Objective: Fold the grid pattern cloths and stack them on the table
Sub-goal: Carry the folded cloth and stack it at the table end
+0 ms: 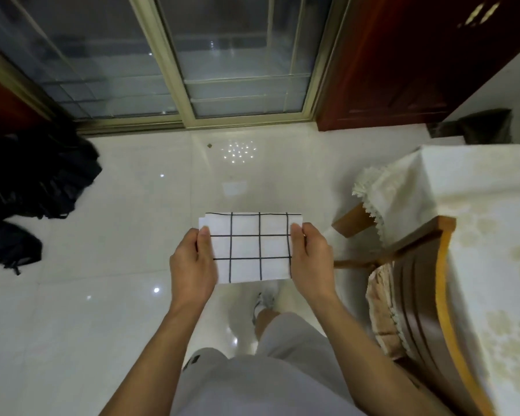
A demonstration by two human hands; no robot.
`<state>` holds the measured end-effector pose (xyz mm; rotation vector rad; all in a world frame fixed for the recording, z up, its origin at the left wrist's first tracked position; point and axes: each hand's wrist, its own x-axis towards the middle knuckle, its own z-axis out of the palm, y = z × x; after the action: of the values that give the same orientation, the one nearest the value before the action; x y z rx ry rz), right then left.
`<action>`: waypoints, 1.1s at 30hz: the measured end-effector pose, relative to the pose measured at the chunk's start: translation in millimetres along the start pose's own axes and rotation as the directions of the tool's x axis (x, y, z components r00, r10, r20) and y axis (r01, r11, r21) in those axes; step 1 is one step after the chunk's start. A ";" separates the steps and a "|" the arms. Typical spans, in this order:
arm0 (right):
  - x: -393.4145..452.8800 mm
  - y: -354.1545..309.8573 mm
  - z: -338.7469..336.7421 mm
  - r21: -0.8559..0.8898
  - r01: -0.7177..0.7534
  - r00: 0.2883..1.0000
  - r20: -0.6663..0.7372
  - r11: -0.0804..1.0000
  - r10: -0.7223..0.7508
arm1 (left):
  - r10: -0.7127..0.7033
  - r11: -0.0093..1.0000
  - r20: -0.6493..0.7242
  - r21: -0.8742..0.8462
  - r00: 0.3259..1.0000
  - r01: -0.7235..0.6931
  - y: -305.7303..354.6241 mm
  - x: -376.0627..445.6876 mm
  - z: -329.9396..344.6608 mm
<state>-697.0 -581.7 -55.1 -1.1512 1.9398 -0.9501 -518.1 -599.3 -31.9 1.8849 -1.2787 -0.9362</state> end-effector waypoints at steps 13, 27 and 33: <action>192.0 -30.1 -36.0 -0.022 -0.051 0.993 -0.110 0.998 0.048 | 0.035 0.999 0.110 -0.012 0.993 -0.034 108.0 161.1 100.2; 371.0 -73.3 -5.5 -0.051 -0.188 0.923 -0.352 0.981 0.158 | 0.139 0.987 0.376 0.018 0.916 -0.158 171.1 379.0 182.0; 440.2 -104.0 5.1 0.029 -0.286 0.851 -0.452 0.958 0.268 | 0.240 0.959 0.500 0.014 0.832 -0.285 216.9 469.9 209.3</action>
<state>-816.2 -1018.0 -50.7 -0.6714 2.4252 -1.0921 -672.3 -1135.5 -50.4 1.5174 -1.8563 -1.2780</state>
